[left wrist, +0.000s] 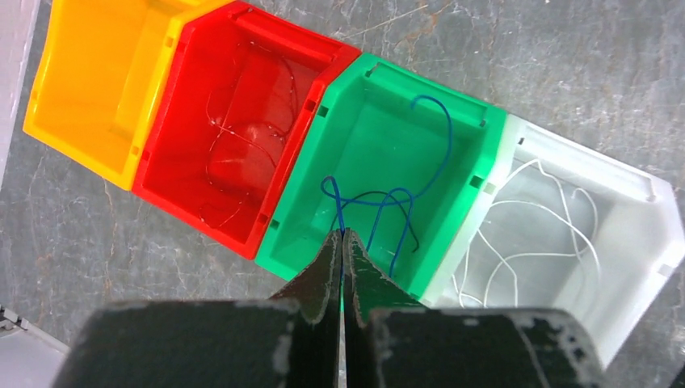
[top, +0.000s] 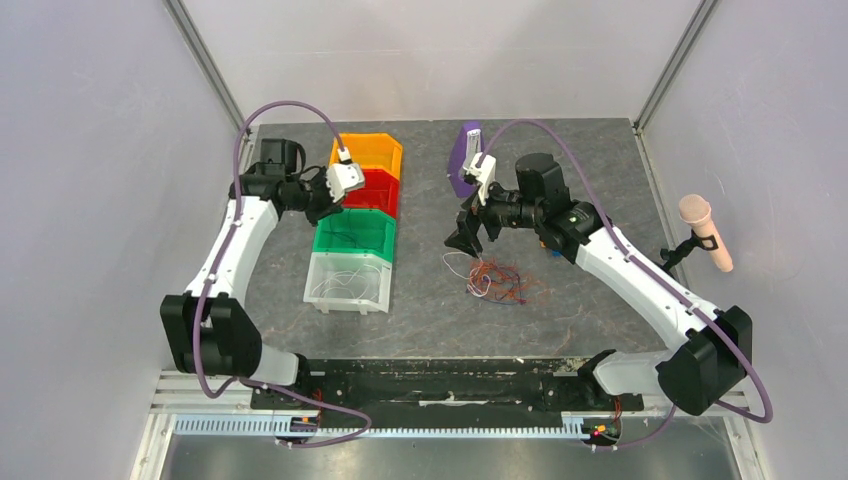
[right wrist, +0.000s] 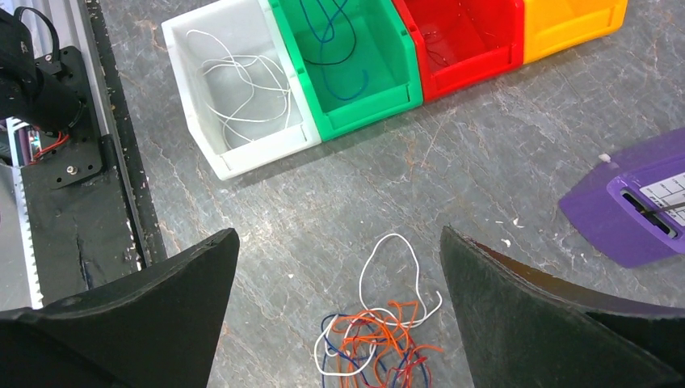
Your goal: Untangle the cables
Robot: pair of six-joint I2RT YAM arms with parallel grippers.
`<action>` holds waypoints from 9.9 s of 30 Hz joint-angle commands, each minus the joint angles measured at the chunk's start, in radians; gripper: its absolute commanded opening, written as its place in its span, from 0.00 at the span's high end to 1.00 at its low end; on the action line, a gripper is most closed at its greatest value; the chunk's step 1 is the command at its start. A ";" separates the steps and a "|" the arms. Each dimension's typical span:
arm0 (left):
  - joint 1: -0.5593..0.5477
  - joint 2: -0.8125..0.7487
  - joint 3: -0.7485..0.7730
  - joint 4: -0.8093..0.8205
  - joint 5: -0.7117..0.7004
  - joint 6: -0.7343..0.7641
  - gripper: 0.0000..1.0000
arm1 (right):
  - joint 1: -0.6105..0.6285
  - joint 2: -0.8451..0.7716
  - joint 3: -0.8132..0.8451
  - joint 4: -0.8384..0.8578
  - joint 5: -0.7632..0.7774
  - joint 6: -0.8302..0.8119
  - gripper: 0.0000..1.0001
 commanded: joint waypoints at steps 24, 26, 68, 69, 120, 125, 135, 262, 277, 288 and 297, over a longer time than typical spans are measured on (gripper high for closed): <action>0.021 0.100 -0.025 0.050 -0.072 0.042 0.44 | -0.115 -0.035 -0.168 -0.182 0.153 -0.184 0.02; 0.026 0.059 0.002 0.010 -0.052 0.035 0.37 | -0.123 -0.028 -0.194 -0.176 0.173 -0.203 0.02; -0.310 -0.136 -0.219 0.390 0.324 -0.624 0.28 | -0.099 -0.023 -0.173 0.007 -0.193 -0.206 1.00; -0.326 -0.139 -0.219 0.388 0.324 -0.610 0.31 | -0.092 -0.025 -0.170 0.007 -0.187 -0.198 1.00; -0.639 -0.344 -0.207 0.224 0.035 -0.160 0.98 | -0.135 0.100 -0.253 -0.081 0.176 -0.326 1.00; -0.599 -0.353 -0.082 0.265 0.023 -0.338 0.98 | -0.144 0.135 -0.322 -0.049 0.273 -0.391 1.00; -0.288 -0.312 0.232 0.480 -0.009 -0.826 0.98 | -0.184 0.170 -0.397 -0.031 0.346 -0.460 1.00; -0.511 -0.201 -0.401 0.839 0.092 -1.254 0.35 | -0.186 -0.068 -0.203 0.183 -0.344 0.268 1.00; -0.476 -0.322 -0.310 0.567 0.014 -1.067 0.98 | -0.245 -0.052 -0.252 0.010 0.078 0.059 1.00; -0.229 -0.380 -0.051 0.354 0.150 -0.951 0.98 | -0.305 0.040 -0.367 -0.023 0.246 -0.157 1.00; -0.217 -0.347 0.148 0.364 0.158 -0.971 0.98 | -0.312 0.139 -0.345 -0.056 0.263 -0.200 0.89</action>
